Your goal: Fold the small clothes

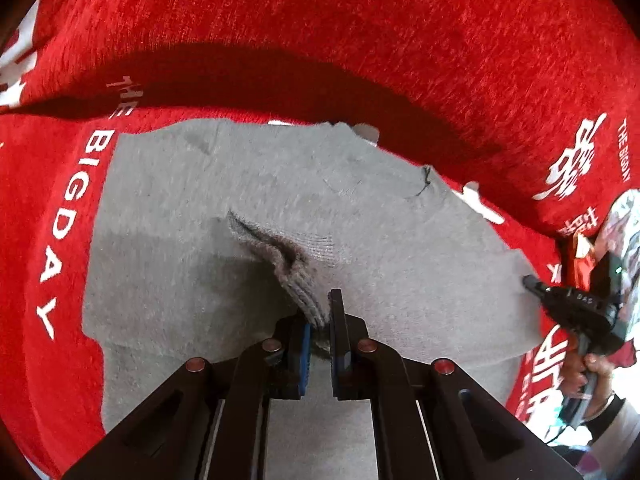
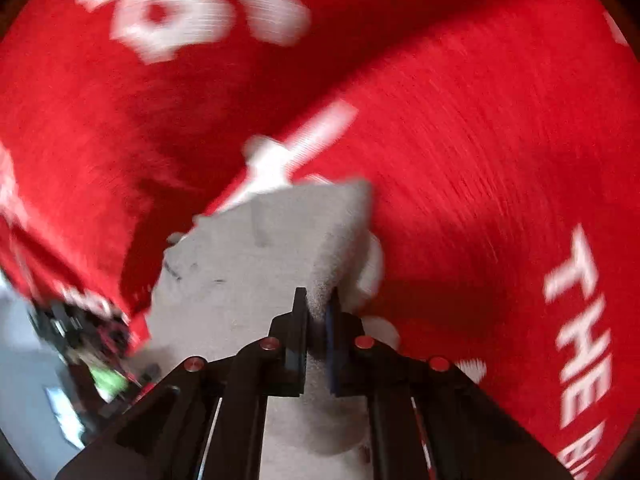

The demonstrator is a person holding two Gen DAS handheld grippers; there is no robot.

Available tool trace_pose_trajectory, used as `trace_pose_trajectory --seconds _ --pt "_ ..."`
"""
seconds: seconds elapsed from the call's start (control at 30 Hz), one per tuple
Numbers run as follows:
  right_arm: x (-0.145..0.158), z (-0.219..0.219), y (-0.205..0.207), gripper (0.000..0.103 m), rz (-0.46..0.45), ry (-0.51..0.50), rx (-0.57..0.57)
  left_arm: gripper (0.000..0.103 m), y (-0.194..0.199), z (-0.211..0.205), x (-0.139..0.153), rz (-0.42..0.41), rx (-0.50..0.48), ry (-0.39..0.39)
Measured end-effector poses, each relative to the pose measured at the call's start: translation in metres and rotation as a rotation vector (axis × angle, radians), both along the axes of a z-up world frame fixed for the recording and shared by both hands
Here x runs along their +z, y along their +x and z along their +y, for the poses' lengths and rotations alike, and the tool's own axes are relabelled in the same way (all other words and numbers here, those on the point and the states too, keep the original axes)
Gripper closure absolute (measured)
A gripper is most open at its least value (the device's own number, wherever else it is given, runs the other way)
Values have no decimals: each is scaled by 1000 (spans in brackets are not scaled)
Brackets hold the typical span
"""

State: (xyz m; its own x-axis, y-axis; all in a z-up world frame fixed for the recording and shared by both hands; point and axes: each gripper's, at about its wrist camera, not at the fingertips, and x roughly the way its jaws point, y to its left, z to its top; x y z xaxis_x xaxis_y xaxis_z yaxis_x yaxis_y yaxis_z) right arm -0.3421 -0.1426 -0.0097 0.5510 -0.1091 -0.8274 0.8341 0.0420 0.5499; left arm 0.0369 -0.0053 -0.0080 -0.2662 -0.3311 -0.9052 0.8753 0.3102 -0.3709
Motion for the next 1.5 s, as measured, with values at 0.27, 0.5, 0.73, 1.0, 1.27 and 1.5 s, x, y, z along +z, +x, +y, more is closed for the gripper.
trace_pose_trajectory --seconds 0.27,0.5,0.73,1.0,1.27,1.5 --pt "-26 9 -14 95 156 22 8 83 15 30 -14 -92 36 98" --pt "5 27 -23 94 231 -17 -48 83 48 47 11 -160 83 109" --pt "31 52 15 94 192 -66 81 83 12 5 10 -186 -32 53" --pt "-12 73 25 94 202 -18 141 81 2 9 -18 -253 -64 120" --pt "1 76 20 91 238 11 148 46 23 26 -11 -262 -14 181" --pt "12 83 17 90 232 51 99 46 6 32 1 -276 -72 194"
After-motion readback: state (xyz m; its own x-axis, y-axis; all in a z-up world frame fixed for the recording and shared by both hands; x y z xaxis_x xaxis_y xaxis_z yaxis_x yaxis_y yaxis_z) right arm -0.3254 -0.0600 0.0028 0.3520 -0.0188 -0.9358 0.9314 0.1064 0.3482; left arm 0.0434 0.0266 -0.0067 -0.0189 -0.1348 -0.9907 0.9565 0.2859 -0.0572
